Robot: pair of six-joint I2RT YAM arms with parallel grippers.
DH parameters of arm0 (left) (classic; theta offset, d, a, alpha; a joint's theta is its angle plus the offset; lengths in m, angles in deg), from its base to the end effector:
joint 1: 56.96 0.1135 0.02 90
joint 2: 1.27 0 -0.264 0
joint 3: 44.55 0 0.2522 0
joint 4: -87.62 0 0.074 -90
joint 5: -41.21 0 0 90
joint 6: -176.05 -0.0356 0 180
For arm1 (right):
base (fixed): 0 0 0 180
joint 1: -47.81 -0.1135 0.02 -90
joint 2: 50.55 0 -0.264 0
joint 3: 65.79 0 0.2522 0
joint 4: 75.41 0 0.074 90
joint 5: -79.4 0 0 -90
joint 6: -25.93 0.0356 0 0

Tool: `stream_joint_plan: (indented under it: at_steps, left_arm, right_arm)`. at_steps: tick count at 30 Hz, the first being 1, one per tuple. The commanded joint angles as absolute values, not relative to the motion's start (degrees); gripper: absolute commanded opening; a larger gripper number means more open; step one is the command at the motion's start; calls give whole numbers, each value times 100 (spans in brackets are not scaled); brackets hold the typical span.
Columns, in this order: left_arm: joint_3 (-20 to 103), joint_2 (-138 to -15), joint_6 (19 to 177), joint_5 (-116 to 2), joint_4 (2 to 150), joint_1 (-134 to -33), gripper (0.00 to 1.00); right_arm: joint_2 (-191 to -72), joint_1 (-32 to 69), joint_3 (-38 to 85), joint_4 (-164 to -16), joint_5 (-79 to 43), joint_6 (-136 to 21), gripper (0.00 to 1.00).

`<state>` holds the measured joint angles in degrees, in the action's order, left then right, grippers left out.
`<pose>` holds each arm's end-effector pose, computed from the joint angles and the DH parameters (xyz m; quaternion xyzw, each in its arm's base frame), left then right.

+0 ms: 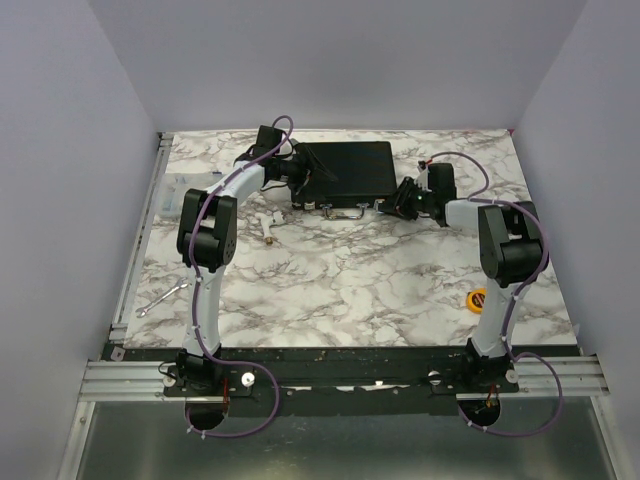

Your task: Pack up texas hold em set

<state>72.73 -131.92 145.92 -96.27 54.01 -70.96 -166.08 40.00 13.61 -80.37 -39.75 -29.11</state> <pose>0.4829 -0.1474 0.1838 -0.1959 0.8418 -0.5011 0.0432 0.4105 0.0738 0.1340 0.1055 0.8808 0.3594 0.2895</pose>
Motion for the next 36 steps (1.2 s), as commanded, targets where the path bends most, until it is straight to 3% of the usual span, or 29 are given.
stream_joint_plan:
  at_steps: [1, 8, 14, 23, 32, 36]
  left_arm:
    - [7338, -13434, 14403, -9080, 5413, -6929, 72]
    - [7320, -13390, 14504, -9198, 5542, -6910, 73]
    - [7214, -13382, 14724, -9390, 5788, -6898, 73]
    - [7046, -13260, 14757, -9431, 5875, -6876, 73]
    - [6984, -13089, 14584, -9439, 5800, -6875, 73]
    - [6878, -12609, 13998, -9287, 5789, -6861, 81]
  right_arm:
    - [-16763, 3999, 917, -8311, -3248, -3143, 32]
    - [-16334, 3999, 174, -7771, -2590, -2510, 50]
    - [-16356, 3999, -537, -6465, -2801, -1161, 54]
    - [-16631, 3912, -710, -6019, -2661, -672, 27]
    - [-16744, 3814, -439, -6148, -2844, -1062, 28]
    - [-16066, 3550, -330, -6917, -2580, -1712, 35]
